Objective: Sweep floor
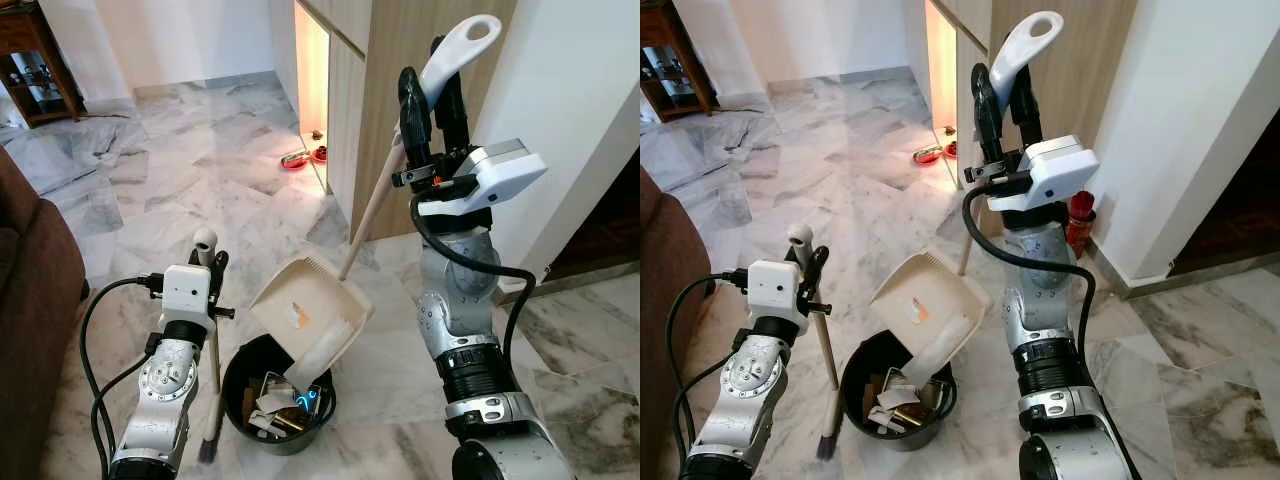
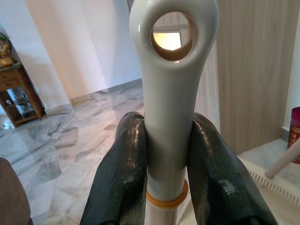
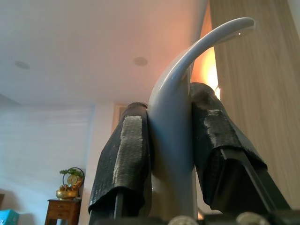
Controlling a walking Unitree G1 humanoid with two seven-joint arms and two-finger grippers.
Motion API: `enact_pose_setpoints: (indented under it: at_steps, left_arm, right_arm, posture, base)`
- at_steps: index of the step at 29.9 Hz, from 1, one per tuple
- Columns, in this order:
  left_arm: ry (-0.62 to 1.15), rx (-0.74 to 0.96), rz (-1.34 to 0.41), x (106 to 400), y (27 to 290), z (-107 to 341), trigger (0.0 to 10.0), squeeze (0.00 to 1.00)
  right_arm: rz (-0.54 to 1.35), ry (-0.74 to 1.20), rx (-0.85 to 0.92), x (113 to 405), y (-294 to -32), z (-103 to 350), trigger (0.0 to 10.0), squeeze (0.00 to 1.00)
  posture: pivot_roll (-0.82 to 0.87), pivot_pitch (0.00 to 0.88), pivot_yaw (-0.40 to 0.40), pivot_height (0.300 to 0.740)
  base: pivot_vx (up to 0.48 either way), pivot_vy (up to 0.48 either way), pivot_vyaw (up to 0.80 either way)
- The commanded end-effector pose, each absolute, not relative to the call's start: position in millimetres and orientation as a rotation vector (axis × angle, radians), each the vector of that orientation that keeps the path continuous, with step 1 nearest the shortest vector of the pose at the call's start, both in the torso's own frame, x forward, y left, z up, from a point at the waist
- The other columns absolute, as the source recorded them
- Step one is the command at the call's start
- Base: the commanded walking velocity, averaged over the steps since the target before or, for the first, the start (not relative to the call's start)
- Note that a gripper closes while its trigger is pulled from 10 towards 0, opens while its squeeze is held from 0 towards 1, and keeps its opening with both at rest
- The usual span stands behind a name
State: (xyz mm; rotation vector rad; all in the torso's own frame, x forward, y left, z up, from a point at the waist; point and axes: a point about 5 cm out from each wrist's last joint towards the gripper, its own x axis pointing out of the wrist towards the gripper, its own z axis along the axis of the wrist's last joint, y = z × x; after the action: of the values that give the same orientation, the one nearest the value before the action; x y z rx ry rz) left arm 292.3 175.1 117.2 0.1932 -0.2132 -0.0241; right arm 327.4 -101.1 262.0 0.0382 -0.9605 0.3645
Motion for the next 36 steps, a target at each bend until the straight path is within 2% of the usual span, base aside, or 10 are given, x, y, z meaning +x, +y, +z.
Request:
enact_pose_setpoints:
  at_steps: [1, 36]
  left_arm:
    - [-0.275, 0.217, -0.029, 292.4, 175.9, 130.3, 10.0, 0.00]
    - [-0.275, 0.217, -0.029, 292.4, 175.9, 130.3, 10.0, 0.00]
  right_arm:
    - [0.363, -1.045, 0.043, 324.0, -98.4, 278.4, 10.0, 0.00]
    - [0.363, -1.045, 0.043, 324.0, -98.4, 278.4, 10.0, 0.00]
  posture:
    - [0.07, 0.000, 0.044, 0.740]
    - [0.07, 0.000, 0.044, 0.740]
  base:
    - [0.000, 0.000, 0.00]
    - [0.000, 0.000, 0.00]
